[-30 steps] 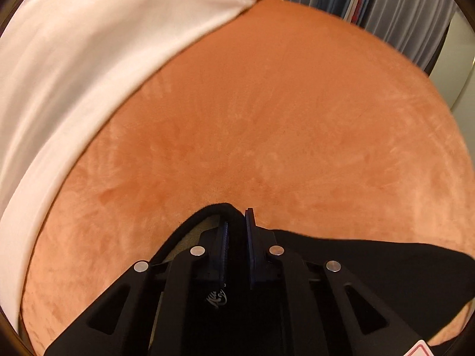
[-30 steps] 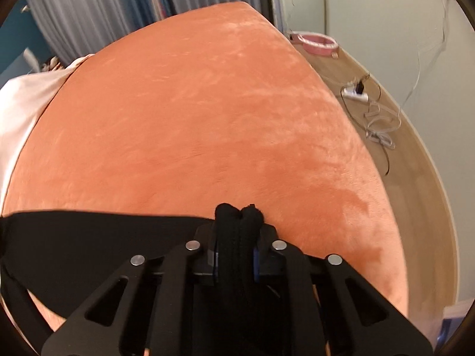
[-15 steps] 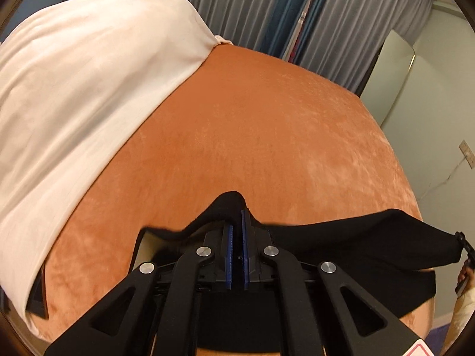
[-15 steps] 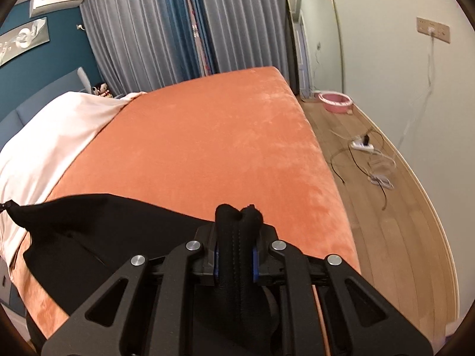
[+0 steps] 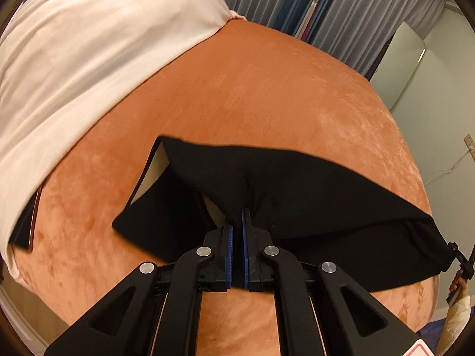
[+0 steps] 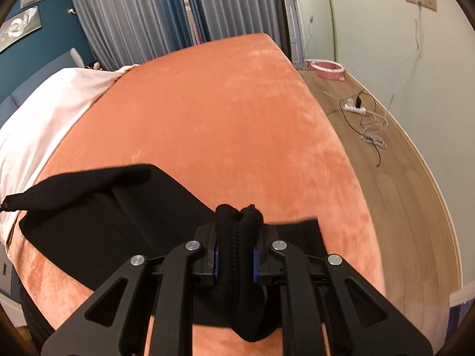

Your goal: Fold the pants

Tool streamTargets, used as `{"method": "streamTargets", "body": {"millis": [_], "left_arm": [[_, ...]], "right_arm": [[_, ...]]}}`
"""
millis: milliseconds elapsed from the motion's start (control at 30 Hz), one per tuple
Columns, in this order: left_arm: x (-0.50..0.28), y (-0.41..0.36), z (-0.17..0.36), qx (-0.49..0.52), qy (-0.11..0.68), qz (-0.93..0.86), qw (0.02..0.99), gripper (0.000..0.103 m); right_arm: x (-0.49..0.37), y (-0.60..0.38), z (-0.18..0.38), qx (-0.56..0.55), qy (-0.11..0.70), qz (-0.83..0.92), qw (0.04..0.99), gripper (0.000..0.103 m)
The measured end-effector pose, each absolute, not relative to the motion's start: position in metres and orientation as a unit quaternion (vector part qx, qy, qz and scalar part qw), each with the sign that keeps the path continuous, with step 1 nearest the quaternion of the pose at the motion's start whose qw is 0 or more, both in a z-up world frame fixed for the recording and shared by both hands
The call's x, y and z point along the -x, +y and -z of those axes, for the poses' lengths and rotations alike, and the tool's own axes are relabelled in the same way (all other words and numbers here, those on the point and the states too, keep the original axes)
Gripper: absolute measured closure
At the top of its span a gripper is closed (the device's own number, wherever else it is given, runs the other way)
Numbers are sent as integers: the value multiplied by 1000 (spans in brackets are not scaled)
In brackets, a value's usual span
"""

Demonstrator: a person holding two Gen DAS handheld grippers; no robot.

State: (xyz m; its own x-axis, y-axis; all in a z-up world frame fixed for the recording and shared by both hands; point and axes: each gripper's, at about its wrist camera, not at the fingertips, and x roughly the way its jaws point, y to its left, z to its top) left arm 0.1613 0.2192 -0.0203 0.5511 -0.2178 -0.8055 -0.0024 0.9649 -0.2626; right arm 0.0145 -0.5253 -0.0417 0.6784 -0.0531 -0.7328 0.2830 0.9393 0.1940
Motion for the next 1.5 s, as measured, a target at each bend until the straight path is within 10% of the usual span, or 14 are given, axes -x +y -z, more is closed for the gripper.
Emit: {"method": "streamTargets", "body": {"millis": [467, 667, 767, 900, 1000, 1267, 1467, 1500], "left_arm": [[-153, 238, -6, 86, 455, 32, 886, 99], [-141, 268, 72, 80, 525, -6, 847, 95], [-136, 278, 113, 110, 543, -16, 832, 91], [-118, 287, 89, 145, 507, 1, 850, 86], [-102, 300, 68, 172, 483, -5, 859, 61], [-97, 267, 73, 246, 490, 49, 835, 46], [-124, 270, 119, 327, 522, 13, 788, 51], [-126, 270, 125, 332, 527, 13, 782, 66]], "right_arm": [[-9, -498, -25, -77, 308, 83, 945, 89], [-5, -508, 73, -57, 431, 118, 893, 85], [3, -516, 93, -103, 435, 126, 885, 76], [35, -507, 59, -101, 371, 165, 908, 31], [64, -507, 45, -127, 335, 183, 916, 30], [76, -493, 38, -312, 290, 110, 898, 30], [-4, -491, 62, -435, 337, 50, 833, 40], [-19, -493, 70, -441, 356, 56, 822, 44]]}}
